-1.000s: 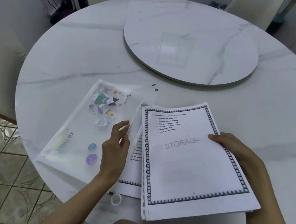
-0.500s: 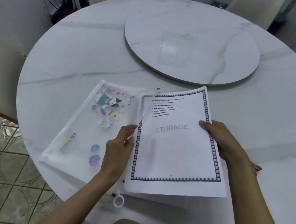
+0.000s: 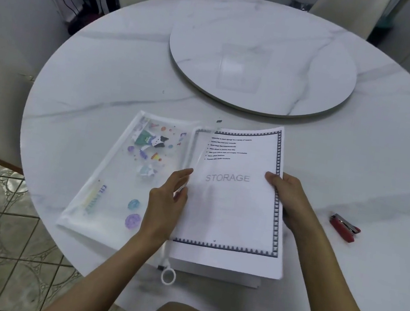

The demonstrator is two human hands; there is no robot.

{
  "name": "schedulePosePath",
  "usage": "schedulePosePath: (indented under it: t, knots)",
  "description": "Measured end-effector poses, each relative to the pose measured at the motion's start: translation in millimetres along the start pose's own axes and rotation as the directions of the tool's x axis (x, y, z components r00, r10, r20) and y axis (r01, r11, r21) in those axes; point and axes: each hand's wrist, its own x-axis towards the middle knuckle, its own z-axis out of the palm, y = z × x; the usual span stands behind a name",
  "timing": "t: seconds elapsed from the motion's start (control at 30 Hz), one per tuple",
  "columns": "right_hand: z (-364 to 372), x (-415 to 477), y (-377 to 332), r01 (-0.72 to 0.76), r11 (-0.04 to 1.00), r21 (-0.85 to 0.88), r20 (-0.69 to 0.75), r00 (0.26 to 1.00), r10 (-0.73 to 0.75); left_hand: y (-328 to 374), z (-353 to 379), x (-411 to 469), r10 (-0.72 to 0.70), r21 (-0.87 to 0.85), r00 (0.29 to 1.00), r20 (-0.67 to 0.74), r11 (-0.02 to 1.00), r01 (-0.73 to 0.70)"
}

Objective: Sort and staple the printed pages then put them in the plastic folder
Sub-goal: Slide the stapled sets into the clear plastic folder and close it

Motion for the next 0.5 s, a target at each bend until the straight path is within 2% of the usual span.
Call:
schedulePosePath:
  t: [0.33, 0.5]
  knots:
    - [58.3, -13.5, 15.8, 0.145, 0.953, -0.265, 0.004, 0.989, -0.149, 12.5, 8.8, -6.1, 0.015, 0.04, 0.999, 0.052, 0.999, -0.017]
    - [84.5, -16.1, 9.0, 0.16, 0.924, -0.349, 0.084, 0.987, -0.139, 20.2, 13.7, -13.1, 0.065, 0.056, 0.996, 0.062, 0.996, -0.068]
